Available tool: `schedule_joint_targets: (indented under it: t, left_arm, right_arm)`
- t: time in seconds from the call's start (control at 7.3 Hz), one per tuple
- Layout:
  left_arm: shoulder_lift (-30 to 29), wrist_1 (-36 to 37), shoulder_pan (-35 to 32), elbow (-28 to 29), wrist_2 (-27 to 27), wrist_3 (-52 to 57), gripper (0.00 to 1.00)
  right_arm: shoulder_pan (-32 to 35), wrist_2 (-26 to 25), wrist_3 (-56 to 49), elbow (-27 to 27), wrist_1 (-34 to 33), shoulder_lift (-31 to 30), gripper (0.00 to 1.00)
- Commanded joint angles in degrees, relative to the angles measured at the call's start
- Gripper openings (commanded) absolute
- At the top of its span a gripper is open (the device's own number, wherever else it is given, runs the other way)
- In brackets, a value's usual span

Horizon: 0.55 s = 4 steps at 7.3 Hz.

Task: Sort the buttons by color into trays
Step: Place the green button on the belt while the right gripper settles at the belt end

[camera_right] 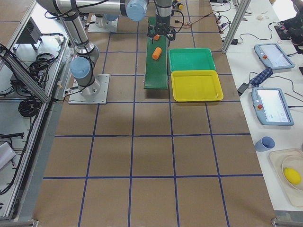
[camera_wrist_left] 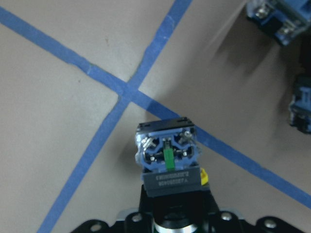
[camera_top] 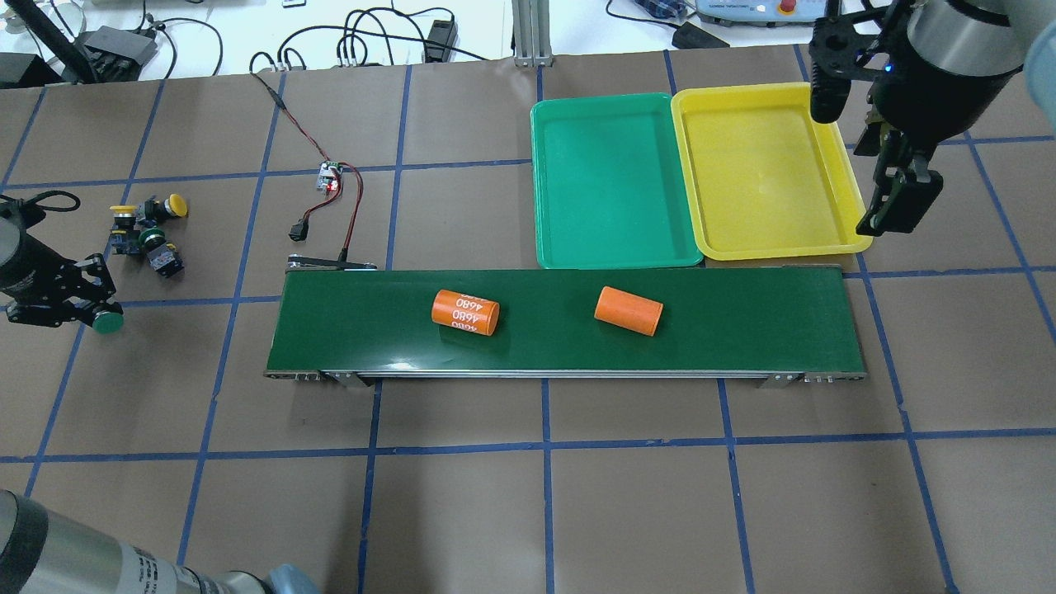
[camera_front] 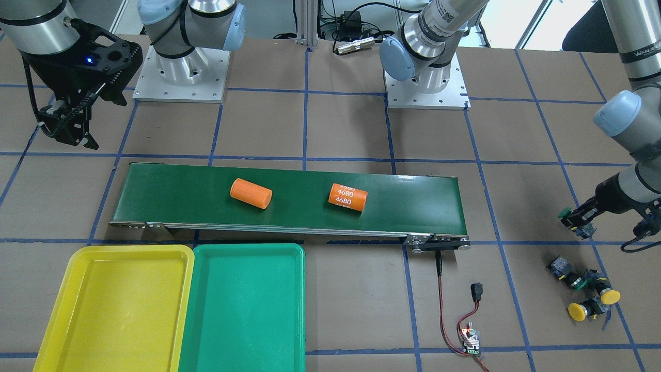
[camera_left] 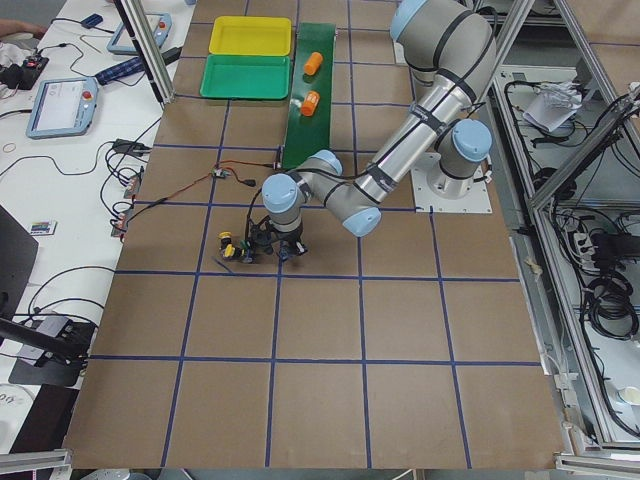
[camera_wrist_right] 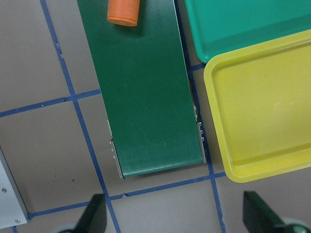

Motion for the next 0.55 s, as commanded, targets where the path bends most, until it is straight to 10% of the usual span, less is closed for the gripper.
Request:
schedule_joint_targets:
  t: [0.0,0.41]
  left_arm:
    - [6.05,-7.87,-6.17,-0.77,-1.96,-15.69,0.01]
    - [11.78,-7.81,-21.02,-6.3,-2.75,-44.33,0.0]
  right_arm:
    - [0.5,0.43,0.0,0.38,0.18,-0.04,1.0]
    - [1.47,-0.36,-0.53,3.1,-0.08,4.96,1.0]
